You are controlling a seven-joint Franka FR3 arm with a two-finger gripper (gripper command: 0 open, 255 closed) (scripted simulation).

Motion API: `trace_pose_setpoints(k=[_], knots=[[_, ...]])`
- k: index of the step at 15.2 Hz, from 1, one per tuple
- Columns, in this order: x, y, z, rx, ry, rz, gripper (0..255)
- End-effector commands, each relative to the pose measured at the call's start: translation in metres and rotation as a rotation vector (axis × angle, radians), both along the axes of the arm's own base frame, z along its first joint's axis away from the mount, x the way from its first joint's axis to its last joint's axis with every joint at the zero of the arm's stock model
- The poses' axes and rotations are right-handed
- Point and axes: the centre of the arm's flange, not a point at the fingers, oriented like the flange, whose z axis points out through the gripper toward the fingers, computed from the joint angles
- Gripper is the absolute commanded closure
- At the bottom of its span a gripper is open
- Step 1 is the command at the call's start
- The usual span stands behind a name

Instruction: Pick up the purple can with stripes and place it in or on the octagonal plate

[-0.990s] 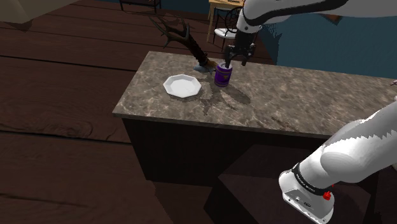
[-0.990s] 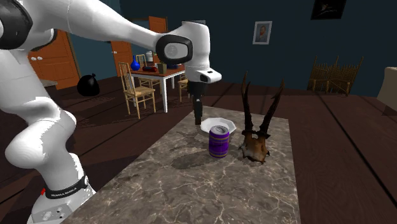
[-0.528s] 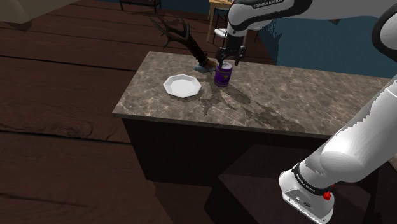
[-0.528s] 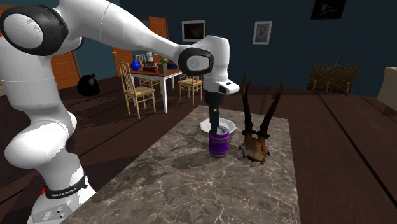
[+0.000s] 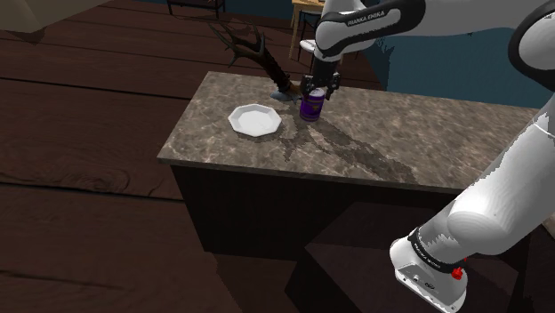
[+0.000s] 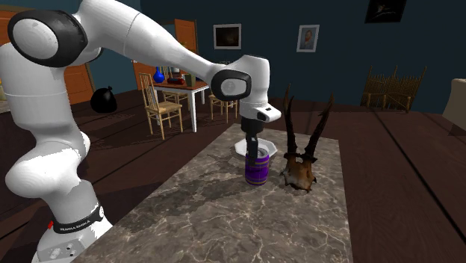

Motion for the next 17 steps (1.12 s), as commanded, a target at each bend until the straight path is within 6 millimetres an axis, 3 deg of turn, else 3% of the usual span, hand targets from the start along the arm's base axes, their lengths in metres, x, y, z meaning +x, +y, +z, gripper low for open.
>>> trace_pose_setpoints(k=[1,5,6,15,17], knots=[[0.0,0.0,-0.001,0.0,0.0,0.0,0],[0.0,0.0,-0.001,0.0,0.0,0.0,0],[0.0,0.0,-0.001,0.0,0.0,0.0,255],[0.0,0.0,-0.001,0.0,0.0,0.0,255],[0.0,0.0,0.009,0.0,0.0,0.0,255]])
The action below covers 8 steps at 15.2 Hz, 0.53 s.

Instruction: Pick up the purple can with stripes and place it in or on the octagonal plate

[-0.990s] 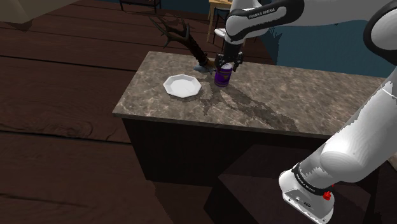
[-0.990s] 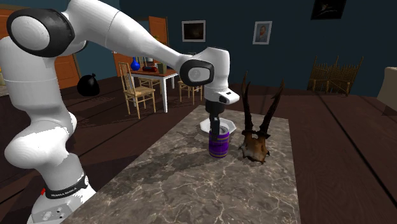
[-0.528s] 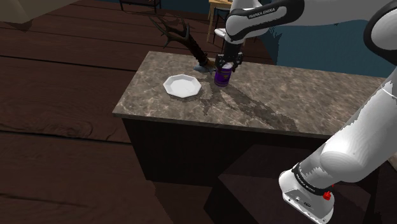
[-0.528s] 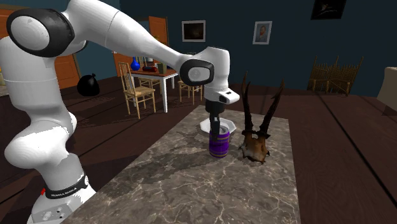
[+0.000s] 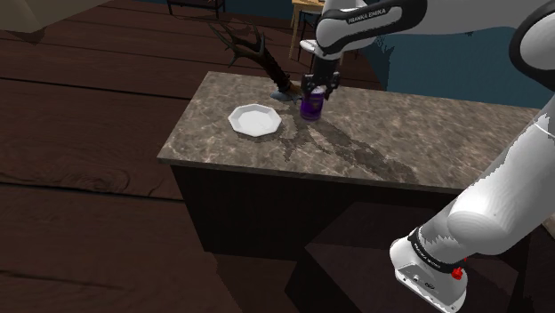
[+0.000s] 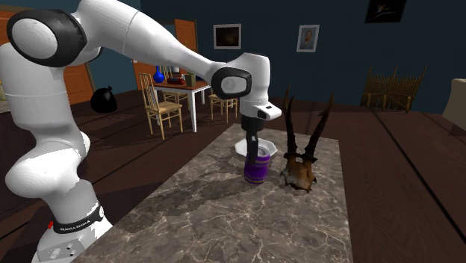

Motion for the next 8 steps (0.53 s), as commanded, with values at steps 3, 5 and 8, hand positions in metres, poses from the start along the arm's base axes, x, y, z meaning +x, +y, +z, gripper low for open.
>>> trace_pose_setpoints(k=[3,5,8], knots=[[-0.001,0.0,0.019,0.0,0.001,0.0,255],[-0.001,0.0,0.03,0.0,0.001,0.0,255],[-0.001,0.0,0.046,0.0,0.001,0.0,255]])
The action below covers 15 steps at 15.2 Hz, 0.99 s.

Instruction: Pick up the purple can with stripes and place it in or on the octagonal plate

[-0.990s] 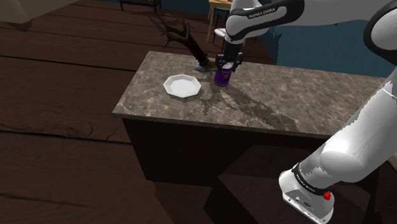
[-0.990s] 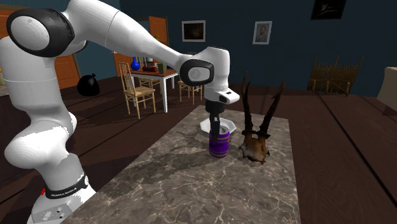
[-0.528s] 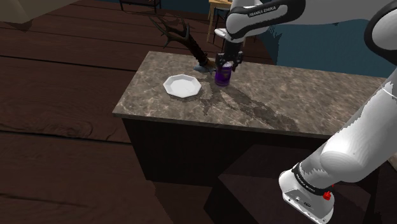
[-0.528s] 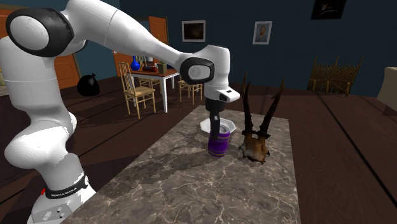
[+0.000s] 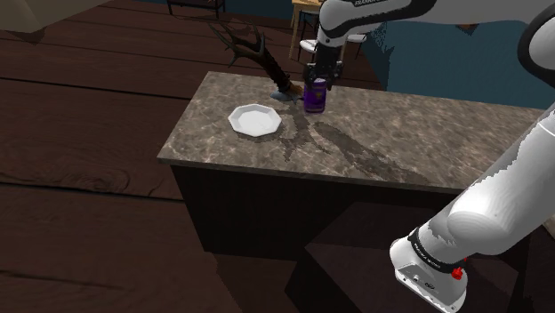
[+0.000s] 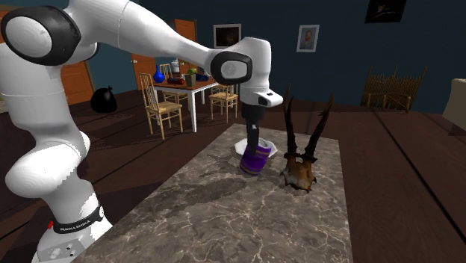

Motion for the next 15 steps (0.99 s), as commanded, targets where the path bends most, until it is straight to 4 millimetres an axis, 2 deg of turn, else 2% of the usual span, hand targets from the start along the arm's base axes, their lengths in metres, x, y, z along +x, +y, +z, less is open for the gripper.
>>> trace_pose_setpoints(k=[1,7,15], knots=[[-0.001,0.0,0.012,0.0,-0.001,0.0,255],[-0.001,0.0,0.039,0.0,-0.001,0.0,255],[0.044,0.094,0.054,0.0,-0.001,0.0,255]])
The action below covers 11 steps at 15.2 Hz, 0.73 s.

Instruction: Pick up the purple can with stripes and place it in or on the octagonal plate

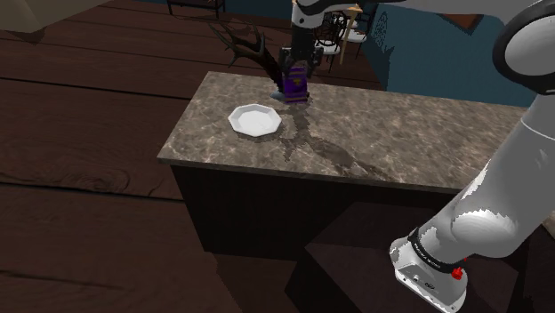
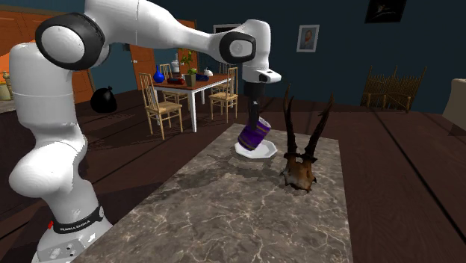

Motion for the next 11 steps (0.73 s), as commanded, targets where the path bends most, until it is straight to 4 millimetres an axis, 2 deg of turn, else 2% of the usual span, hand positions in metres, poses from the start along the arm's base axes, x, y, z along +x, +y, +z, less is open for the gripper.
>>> trace_pose_setpoints(k=[1,8,9,11], knots=[[0.009,0.024,0.007,0.0,0.0,-0.001,255],[0.048,0.107,0.02,0.0,0.0,-0.001,255],[0.057,0.126,0.024,0.0,0.0,-0.001,255],[0.057,0.126,0.013,0.0,0.0,-0.001,255]])
